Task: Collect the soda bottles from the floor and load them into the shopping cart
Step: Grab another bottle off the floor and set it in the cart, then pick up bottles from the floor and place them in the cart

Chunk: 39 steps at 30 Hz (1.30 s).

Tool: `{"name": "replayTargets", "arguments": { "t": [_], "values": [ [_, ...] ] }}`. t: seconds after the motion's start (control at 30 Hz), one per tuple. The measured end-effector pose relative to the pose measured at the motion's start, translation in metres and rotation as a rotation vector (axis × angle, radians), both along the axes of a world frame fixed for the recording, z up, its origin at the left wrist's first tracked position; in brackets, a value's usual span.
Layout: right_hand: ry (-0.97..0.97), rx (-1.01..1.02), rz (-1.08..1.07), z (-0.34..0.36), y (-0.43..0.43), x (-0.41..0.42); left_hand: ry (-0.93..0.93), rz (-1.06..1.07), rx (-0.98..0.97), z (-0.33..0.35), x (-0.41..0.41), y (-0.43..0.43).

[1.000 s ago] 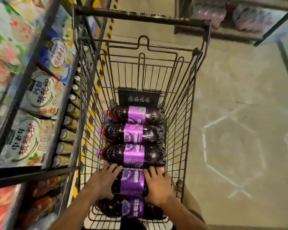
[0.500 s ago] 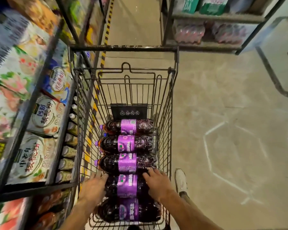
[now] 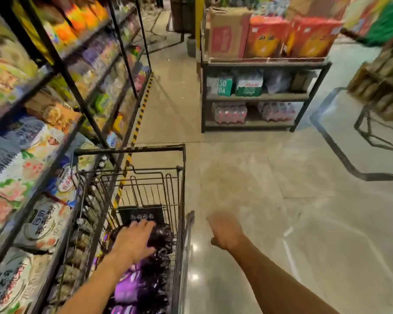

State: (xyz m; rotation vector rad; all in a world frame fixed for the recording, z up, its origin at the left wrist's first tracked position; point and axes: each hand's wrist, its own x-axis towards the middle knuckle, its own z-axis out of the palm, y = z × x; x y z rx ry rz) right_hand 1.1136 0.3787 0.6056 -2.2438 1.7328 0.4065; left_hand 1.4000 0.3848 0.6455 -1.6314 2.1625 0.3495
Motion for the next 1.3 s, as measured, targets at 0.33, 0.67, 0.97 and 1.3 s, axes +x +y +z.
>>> {"name": "replayTargets", "arguments": {
  "t": [0.33, 0.67, 0.97, 1.3],
  "values": [
    [0.048, -0.036, -0.365, 0.041, -0.030, -0.250, 0.024, -0.301, -0.088, 0.055, -0.246, -0.124],
    [0.023, -0.043, -0.847, 0.073, 0.026, -0.408, 0.080, -0.681, -0.172, 0.068, -0.460, -0.191],
    [0.115, -0.072, -1.197, 0.124, 0.034, -0.481, 0.208, -0.995, -0.244, 0.100, -0.616, -0.245],
    [0.128, -0.124, -1.420, 0.137, 0.029, -0.562, 0.262, -1.187, -0.244, 0.118, -0.763, -0.271]
  ]
}}
